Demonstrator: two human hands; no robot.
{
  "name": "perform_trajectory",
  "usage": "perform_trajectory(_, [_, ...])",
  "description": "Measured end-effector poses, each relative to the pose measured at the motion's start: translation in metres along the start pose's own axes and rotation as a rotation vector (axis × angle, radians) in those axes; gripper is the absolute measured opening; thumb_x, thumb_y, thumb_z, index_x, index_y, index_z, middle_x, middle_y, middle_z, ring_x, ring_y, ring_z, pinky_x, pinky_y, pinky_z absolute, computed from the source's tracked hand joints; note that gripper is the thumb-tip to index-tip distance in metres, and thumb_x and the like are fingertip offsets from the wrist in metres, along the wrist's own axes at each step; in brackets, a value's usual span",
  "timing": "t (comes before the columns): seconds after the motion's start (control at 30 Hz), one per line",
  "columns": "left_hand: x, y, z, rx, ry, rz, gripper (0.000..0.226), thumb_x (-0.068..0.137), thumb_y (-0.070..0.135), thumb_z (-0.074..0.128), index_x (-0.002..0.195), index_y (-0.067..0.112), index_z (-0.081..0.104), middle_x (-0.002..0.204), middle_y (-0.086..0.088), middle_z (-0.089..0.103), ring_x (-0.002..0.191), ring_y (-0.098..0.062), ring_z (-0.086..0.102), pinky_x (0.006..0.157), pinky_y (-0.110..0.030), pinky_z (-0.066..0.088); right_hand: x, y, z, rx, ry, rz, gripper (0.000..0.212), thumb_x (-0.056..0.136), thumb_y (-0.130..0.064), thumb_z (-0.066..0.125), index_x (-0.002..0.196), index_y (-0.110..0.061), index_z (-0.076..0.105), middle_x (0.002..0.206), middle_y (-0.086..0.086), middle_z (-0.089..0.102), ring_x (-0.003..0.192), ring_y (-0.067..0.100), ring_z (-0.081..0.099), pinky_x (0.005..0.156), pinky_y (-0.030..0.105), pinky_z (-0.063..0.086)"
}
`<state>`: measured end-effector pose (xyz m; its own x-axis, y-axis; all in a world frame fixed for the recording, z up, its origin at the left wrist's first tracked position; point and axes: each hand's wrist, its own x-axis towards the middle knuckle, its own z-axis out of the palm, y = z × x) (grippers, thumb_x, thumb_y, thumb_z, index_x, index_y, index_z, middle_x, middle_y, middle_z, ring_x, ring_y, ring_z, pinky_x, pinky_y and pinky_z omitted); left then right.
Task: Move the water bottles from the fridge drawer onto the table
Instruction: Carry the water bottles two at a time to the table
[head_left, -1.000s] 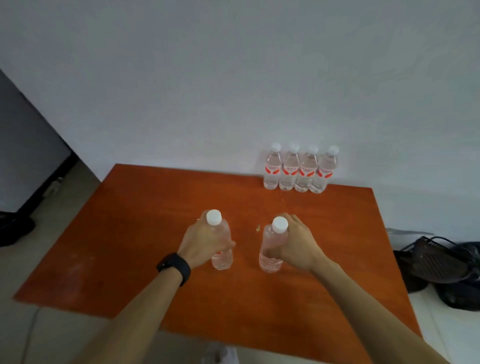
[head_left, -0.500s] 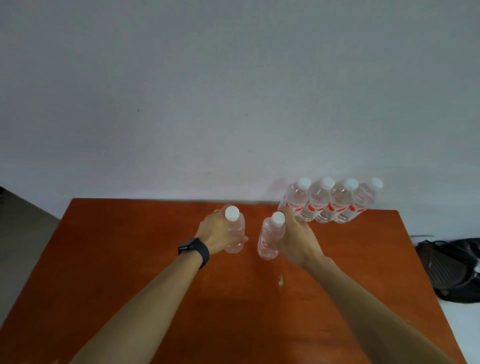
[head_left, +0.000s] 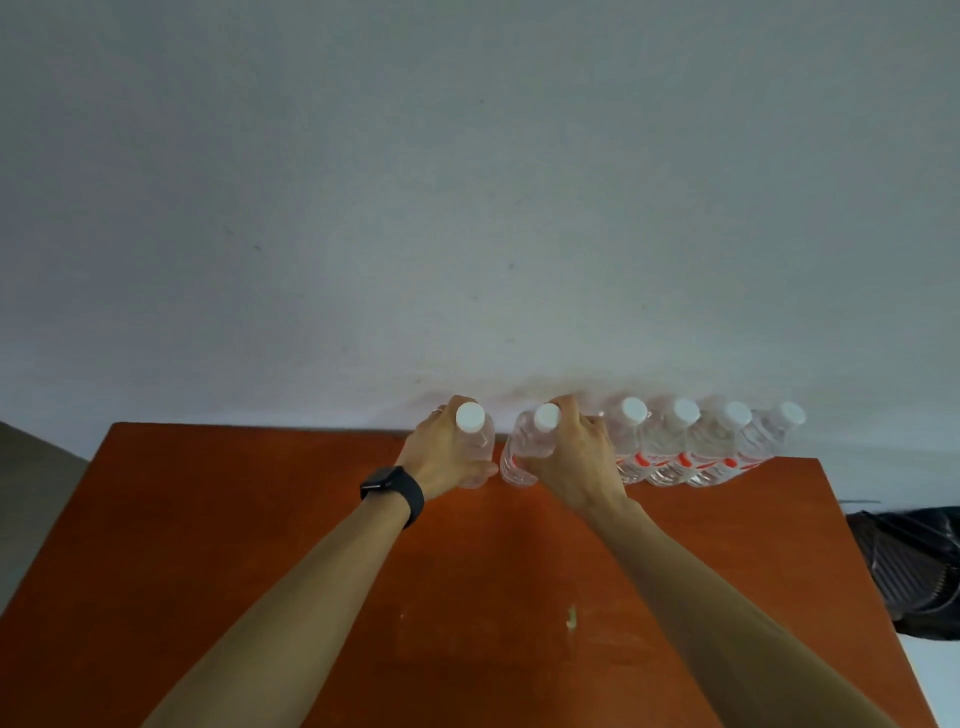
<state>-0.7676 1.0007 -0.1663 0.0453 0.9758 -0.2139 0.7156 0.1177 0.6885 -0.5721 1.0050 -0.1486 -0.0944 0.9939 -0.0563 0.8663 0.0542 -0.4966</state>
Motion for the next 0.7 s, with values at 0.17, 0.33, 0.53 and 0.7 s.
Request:
perform_trajectory(0.17, [-0.001,0.001,0.002,-0.04,-0.069,-0.028,0.068,0.067,0.037,0.087,0.12,0.029,0.046,0.105,0.009,0.067,0.096,-0.016,0.066,0.081,-0.036,0.059,0.014,-0.008,-0.035,-0.268,-0.123,-0.153,0.046,0.083,-0.044,0.07,0.116,-0.016,0.058,0.11,0.006,0.064,0.104,0.028,0.058,0.084,0.035,0.048])
perform_trajectory(0.33, [0.005,0.019,0.01,-0.076,-0.022,-0.036,0.072,0.068,0.045,0.088,0.125,0.028,0.046,0.113,0.006,0.066,0.102,-0.019,0.064,0.085,-0.037,0.057,0.022,-0.007,-0.059,-0.594,0.018,-0.254,0.045,0.084,-0.068,0.046,0.086,-0.028,0.067,0.091,-0.009,0.065,0.107,0.02,0.047,0.09,0.04,0.028])
perform_trajectory(0.53, [0.018,0.036,0.015,0.07,-0.042,0.0,0.078,0.069,0.055,0.085,0.131,0.027,0.045,0.117,0.003,0.067,0.105,-0.025,0.063,0.087,-0.039,0.053,0.027,0.002,-0.075,-0.658,-0.019,-0.265,0.048,0.085,-0.071,0.04,0.093,-0.034,0.069,0.105,-0.015,0.067,0.124,0.017,0.041,0.103,0.051,0.014])
perform_trajectory(0.7, [0.023,0.046,0.027,-0.001,-0.033,-0.009,0.077,0.072,0.05,0.086,0.131,0.024,0.045,0.117,0.003,0.067,0.106,-0.024,0.064,0.083,-0.035,0.053,0.032,0.012,-0.087,-0.644,-0.072,-0.258,0.045,0.085,-0.069,0.042,0.101,-0.037,0.068,0.116,-0.015,0.065,0.134,0.017,0.037,0.11,0.055,0.008])
